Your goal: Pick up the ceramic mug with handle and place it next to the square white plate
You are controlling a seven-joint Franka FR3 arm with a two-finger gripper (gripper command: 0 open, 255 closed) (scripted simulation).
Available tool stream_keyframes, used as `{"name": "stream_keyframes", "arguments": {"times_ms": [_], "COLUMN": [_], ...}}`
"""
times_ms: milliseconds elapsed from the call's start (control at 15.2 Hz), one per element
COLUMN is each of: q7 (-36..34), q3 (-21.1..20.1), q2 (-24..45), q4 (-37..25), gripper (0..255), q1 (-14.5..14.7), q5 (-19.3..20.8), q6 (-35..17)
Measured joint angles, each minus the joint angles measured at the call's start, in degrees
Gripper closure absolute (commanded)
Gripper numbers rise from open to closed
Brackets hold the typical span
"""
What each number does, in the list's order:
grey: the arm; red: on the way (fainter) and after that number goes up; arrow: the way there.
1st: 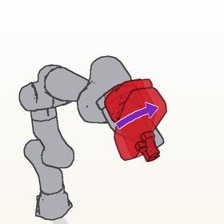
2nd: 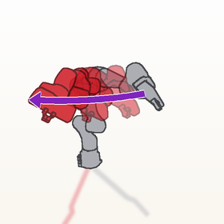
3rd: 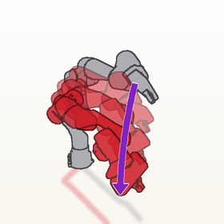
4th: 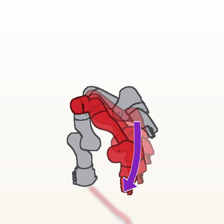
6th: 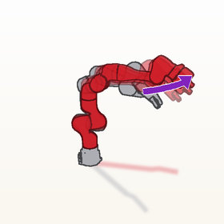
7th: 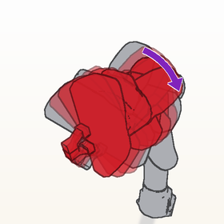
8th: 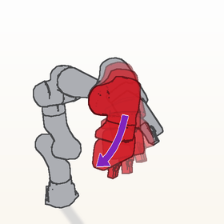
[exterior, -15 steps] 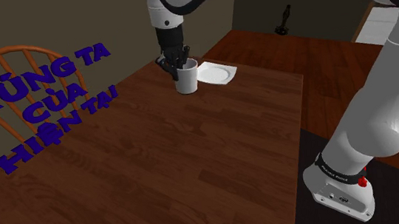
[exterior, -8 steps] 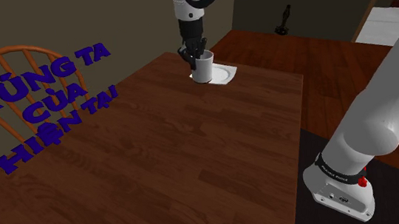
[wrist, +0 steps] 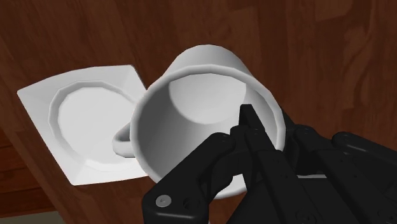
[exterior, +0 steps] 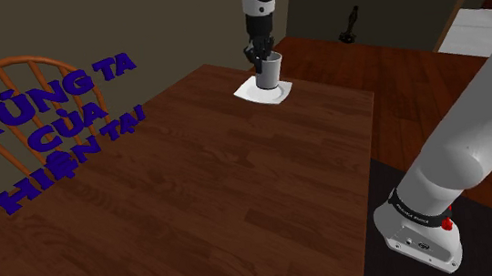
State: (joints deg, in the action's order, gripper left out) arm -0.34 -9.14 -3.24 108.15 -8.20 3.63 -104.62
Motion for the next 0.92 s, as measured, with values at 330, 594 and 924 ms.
{"name": "stream_keyframes", "arguments": {"times_ms": [330,594,924], "q7": [6.7,12.0,18.4], "q3": [3.6,6.4,9.6], "q2": [-0.1,1.3,4.5], "q4": [0.7,-0.9,-4.4], "gripper": [255,255,255], "q1": [-3.2,-5.7,-8.9], "q5": [0.2,0.4,0.4], "q6": [-1.0,-1.2,-1.3]}}
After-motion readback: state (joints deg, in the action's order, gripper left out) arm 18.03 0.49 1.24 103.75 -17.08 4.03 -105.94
